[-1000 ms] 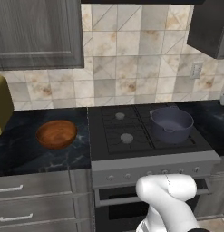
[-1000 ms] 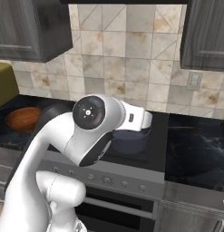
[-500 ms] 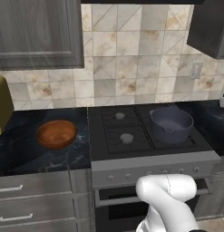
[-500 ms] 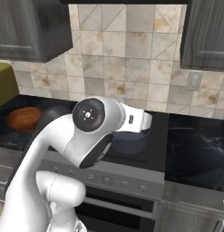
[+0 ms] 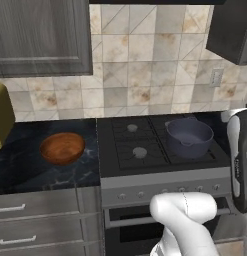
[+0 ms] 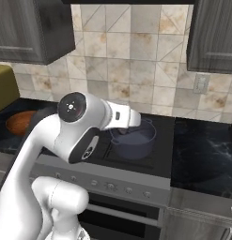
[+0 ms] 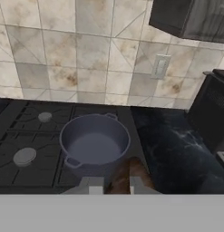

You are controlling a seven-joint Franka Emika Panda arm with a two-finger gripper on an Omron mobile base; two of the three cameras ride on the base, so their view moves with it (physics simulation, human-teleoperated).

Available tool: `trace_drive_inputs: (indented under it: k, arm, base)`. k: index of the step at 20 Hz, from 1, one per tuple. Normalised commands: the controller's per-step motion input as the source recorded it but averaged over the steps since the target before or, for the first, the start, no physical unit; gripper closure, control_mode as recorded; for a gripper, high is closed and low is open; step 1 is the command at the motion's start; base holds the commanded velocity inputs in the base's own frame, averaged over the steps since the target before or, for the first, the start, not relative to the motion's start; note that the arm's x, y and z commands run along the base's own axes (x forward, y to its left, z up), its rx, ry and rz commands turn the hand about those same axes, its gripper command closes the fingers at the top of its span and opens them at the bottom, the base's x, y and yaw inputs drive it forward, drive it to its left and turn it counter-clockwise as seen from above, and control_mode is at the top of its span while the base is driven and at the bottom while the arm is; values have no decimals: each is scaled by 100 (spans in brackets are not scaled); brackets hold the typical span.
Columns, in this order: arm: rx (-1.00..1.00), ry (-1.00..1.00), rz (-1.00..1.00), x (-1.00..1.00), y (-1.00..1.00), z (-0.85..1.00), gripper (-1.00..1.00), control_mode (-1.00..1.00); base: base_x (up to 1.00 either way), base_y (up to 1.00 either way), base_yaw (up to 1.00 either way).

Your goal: Open the cabinet and move the ladle to the pot. Then close the cabinet.

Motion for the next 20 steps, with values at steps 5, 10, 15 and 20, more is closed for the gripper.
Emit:
trace_drive_inputs:
  k: [5, 10, 15, 20]
  arm:
    - [-1, 4, 1, 47, 10, -9, 100, -100]
    - [0, 0, 1, 44, 0, -12, 100, -100]
    - [0, 0, 0, 36, 1, -21, 100, -100]
    - [0, 1, 0, 36, 0, -28, 100, -100]
  base:
    - [0, 0, 0]
    - [0, 0, 0]
    - [0, 0, 0]
    - [0, 0, 0]
